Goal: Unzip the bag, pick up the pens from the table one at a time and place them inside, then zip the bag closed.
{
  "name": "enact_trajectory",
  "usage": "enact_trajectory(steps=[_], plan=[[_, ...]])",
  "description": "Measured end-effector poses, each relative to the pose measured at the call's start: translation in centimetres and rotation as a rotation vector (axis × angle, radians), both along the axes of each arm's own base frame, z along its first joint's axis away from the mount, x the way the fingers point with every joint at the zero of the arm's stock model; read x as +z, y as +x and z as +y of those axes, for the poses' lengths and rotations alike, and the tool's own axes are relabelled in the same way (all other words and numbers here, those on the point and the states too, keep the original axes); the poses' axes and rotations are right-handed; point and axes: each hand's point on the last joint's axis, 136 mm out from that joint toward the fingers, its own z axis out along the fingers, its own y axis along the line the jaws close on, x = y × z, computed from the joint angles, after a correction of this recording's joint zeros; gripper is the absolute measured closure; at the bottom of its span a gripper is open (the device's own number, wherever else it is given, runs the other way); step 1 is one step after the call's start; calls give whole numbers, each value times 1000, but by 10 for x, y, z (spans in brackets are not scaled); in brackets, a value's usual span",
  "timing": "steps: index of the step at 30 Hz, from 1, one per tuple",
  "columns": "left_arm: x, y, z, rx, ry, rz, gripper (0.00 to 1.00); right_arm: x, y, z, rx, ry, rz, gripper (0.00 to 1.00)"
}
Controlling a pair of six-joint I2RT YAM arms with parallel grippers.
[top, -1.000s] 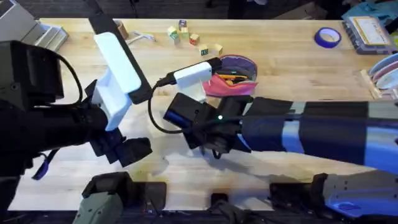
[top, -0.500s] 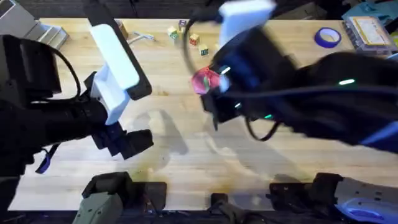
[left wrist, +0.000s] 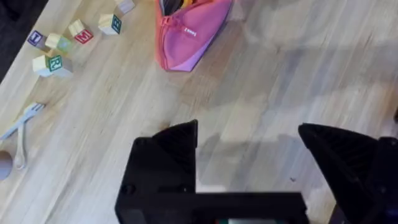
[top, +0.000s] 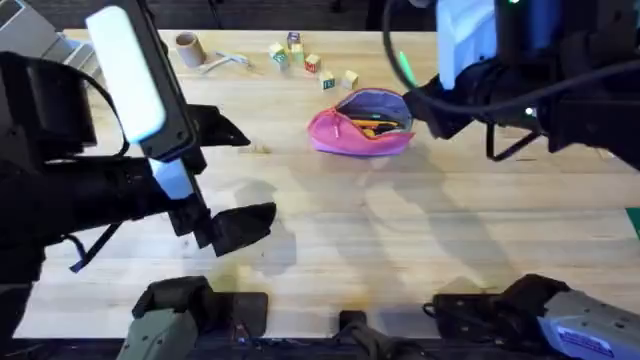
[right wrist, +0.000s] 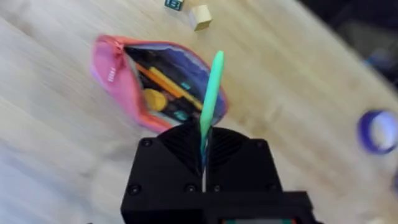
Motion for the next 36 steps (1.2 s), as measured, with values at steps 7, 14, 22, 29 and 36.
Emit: enact_trajectory(steps=[7, 14, 22, 29, 36], plan=[[1, 0, -1, -5, -9, -2, 7, -30, 16, 4, 375, -425, -32, 970], [1, 0, -1, -5, -9, -2, 7, -86, 27, 10, 814, -820, 23, 970], [1, 0, -1, -5, -9, -2, 7, -104, 46, 29, 886, -836, -26, 970], [1, 0, -1, -5, -9, -2, 7, -123, 58, 43, 903, -796, -39, 970], [1, 0, -1, -5, -9, -2, 7, -135, 78, 56, 833, -735, -76, 969]])
